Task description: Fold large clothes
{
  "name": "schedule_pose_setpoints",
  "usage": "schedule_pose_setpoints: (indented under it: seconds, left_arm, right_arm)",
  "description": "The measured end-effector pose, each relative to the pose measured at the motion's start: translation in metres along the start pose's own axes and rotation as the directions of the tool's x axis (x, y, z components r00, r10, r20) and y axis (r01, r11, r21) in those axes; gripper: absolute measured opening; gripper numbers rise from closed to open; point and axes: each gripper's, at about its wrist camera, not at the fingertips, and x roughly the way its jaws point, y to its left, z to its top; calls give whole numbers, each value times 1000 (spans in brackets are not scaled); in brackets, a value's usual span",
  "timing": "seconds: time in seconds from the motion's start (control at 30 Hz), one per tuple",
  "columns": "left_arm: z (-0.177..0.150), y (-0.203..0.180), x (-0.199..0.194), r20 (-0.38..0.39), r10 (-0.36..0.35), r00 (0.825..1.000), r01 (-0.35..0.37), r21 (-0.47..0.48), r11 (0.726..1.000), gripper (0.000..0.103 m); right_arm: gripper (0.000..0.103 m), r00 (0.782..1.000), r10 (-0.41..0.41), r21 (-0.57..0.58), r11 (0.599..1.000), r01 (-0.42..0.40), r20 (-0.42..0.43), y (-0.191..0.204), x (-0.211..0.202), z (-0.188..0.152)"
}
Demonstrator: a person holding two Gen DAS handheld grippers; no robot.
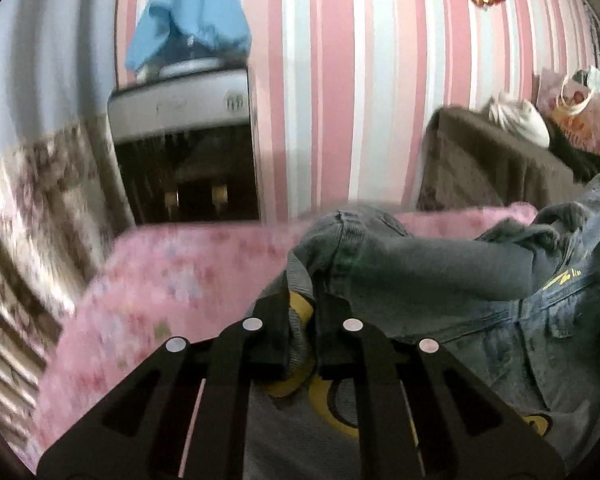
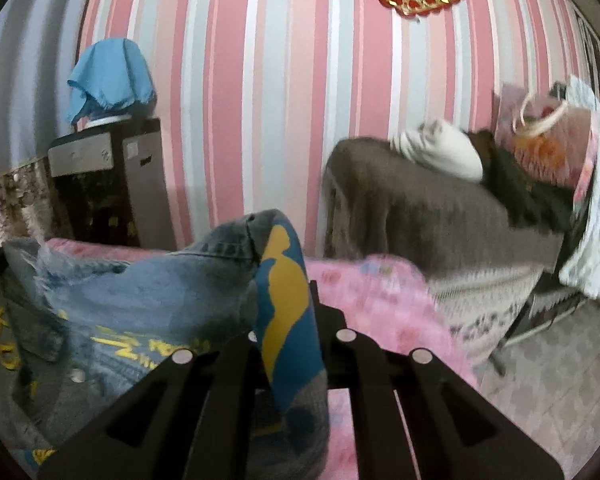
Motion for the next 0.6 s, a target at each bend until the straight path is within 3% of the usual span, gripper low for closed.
schedule_pose_setpoints:
  seconds: [0.1,0.2,0.27,0.3,0.33,0.37,0.4,0.43,0.5,0.53,0.57,0.6]
  left_arm:
    - [29,-2,8,80,39,996,-41,23,999,7]
    - [55,9,23,137,102,985,-100,-24,995,6]
    - [68,16,45,109,73,991,-70,-37,997,6]
    - [68,13,63,84,82,993,-81,-18,997,6]
    - [66,8,76,66,98,993,-98,10,995,6]
    - [60,3,94,37,109,993,-110,35,993,6]
    - [53,3,108,2,110,994,-110,40,993,7]
    - [45,4,123,-55,101,993,-98,46,994,8]
    - [25,15,149,-155,94,983,-93,16,996,21]
    - [16,21,156,-190,106,976,-106,10,994,35]
    - [8,27,159,-215,102,971,-105,1,995,60]
    - [0,33,153,-204,98,974,-104,-17,994,69]
  right_arm:
    - [4,999,-28,-27,999,29,18,-4,30,22]
    - [4,998,-42,-17,999,43,53,-14,59,36]
    - [4,997,2,-12,1000,-1,72,-18,79,42]
    - [7,999,-16,-60,998,18,46,-15,98,41]
    - [15,999,-45,-80,996,46,14,-15,112,38]
    - [40,993,-100,-82,992,95,-55,-18,135,31]
    - [58,989,-113,-72,992,106,-100,-22,147,26]
    - [64,982,-107,-57,993,100,-157,-28,160,18]
    - [68,962,-124,-44,992,117,-243,-38,172,2]
    - [69,959,-116,-34,993,111,-258,-42,169,-5]
    - [69,960,-109,-29,994,105,-256,-44,163,-10]
    - [73,964,-107,-32,994,102,-244,-45,151,-15]
